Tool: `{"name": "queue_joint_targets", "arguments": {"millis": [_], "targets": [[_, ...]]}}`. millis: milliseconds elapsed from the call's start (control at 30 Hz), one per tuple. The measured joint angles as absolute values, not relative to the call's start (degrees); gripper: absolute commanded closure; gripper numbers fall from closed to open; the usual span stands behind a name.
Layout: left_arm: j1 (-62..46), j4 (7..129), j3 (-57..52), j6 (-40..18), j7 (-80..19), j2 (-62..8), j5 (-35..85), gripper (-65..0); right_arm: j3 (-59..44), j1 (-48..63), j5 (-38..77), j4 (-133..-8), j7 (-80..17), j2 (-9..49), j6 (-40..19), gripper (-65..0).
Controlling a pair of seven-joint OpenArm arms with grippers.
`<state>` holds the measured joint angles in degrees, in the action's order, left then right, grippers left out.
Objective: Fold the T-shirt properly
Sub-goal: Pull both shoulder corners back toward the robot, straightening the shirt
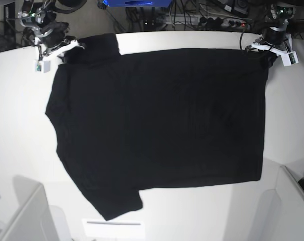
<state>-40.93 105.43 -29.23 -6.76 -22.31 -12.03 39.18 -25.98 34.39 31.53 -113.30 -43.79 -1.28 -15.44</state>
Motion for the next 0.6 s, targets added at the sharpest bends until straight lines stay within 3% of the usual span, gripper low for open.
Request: {"name": "queue_joint_targets", "arguments": {"millis": [600], "targets": [[-35.9,105.3,-29.6,-6.4,-26.0,-8.8,39.5,0.0,-25.8,27.7,31.5,-113.7,-44.4,-1.3,-15.5,0.0]]}}
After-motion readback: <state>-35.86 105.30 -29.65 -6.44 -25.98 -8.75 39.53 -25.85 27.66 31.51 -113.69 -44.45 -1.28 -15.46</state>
